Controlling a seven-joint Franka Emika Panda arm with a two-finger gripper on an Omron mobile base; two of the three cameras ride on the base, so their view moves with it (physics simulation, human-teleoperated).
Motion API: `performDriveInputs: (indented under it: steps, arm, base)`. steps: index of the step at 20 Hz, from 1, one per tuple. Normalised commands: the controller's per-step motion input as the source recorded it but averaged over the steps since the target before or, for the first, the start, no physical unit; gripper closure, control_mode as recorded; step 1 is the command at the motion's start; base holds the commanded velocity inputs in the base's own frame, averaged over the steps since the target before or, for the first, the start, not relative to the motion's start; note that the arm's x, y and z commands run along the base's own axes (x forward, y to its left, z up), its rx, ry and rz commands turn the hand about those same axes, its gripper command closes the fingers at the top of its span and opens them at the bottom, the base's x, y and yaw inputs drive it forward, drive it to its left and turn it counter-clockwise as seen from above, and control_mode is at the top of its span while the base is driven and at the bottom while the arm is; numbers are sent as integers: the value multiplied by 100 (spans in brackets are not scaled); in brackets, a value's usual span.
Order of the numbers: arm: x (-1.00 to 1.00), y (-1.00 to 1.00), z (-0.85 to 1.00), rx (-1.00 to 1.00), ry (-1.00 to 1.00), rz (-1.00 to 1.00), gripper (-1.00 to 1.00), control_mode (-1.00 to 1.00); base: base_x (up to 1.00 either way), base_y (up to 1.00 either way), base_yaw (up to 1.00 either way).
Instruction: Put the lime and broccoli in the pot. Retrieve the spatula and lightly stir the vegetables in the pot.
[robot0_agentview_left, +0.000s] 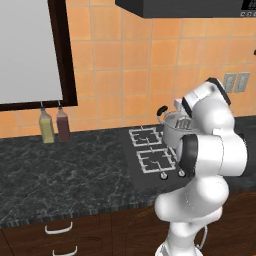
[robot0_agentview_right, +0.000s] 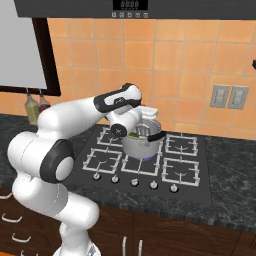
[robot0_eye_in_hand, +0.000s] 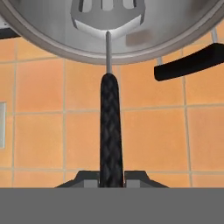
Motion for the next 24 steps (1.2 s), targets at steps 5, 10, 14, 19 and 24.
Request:
performDriveInputs:
  steps: [5,10,14,19,24]
  arm:
    - [-48,0,0,3,2,0,100,-100]
    - [-6,0,-1,2,7,0,100,-100]
    - [6,-14,-20,2,0,-1,100,-100]
    - [38,-6,-17,3,-11,-9,100,-100]
    - [55,0,-2,0,-11,-6,100,-100]
  base:
    - [0,0,0]
    - [0,0,0]
    - [0,0,0]
    - [0,0,0]
    - [0,0,0]
